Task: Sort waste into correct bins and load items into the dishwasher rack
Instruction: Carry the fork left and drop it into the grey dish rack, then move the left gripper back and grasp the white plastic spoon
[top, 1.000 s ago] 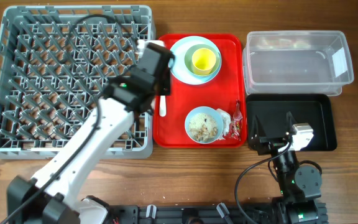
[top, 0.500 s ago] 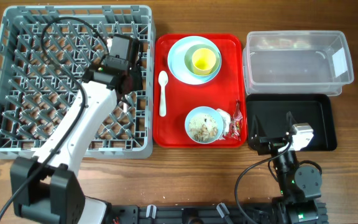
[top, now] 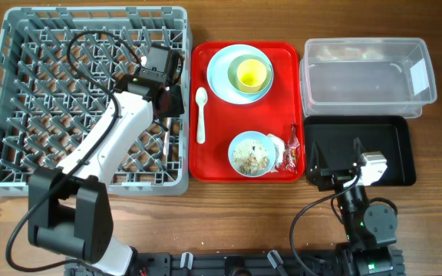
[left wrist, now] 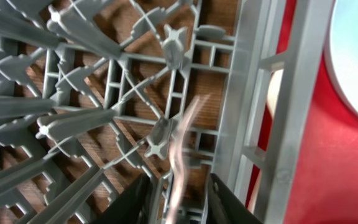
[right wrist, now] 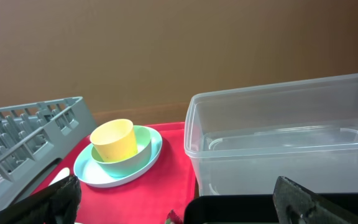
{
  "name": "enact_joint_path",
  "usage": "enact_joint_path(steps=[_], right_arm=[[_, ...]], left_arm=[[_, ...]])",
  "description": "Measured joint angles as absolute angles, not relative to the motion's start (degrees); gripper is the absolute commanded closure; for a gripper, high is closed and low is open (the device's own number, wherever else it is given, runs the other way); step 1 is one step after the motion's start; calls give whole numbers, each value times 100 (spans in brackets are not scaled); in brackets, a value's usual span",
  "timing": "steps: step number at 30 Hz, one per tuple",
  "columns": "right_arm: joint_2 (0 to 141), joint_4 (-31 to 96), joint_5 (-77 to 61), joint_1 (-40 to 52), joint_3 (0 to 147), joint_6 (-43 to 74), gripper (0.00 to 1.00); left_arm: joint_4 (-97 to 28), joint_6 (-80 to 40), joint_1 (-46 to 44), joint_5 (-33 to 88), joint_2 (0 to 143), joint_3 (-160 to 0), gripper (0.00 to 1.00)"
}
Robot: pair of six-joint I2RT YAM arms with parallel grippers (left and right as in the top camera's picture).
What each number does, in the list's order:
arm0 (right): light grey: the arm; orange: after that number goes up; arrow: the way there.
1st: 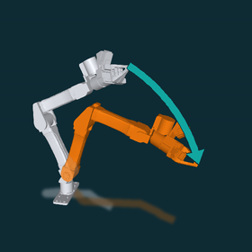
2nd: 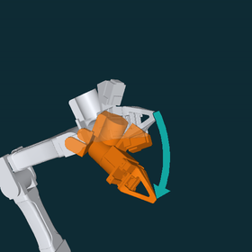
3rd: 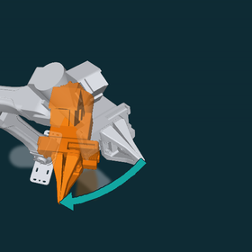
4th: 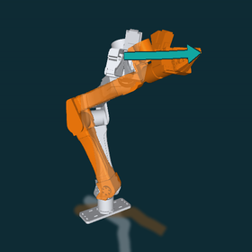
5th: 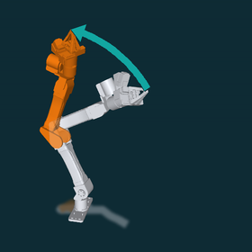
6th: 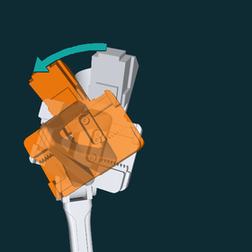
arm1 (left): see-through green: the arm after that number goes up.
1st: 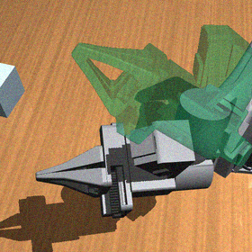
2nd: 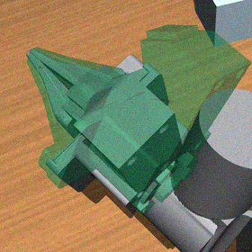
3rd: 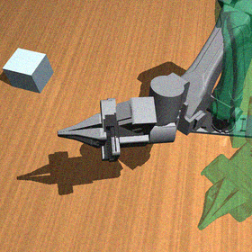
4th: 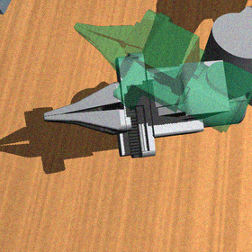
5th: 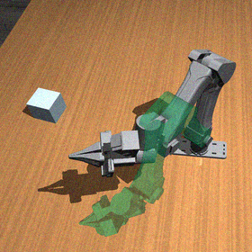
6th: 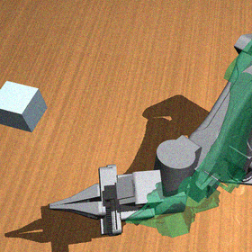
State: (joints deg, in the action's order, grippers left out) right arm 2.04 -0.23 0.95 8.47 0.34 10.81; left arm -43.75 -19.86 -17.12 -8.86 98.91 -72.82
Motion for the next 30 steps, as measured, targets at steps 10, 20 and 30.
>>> enact_joint_path(steps=[10, 20, 30], right_arm=[[204, -23, 95, 847, 34, 1081, 0], [204, -23, 95, 847, 34, 1081, 0], [204, -23, 95, 847, 34, 1081, 0]], left_arm=[[-4539, -2099, -1933, -128, 8833, -7679, 87], [-4353, -2484, -3083, -366, 9616, -7690, 80], [-3981, -2814, -3181, -637, 10613, -7690, 71]])
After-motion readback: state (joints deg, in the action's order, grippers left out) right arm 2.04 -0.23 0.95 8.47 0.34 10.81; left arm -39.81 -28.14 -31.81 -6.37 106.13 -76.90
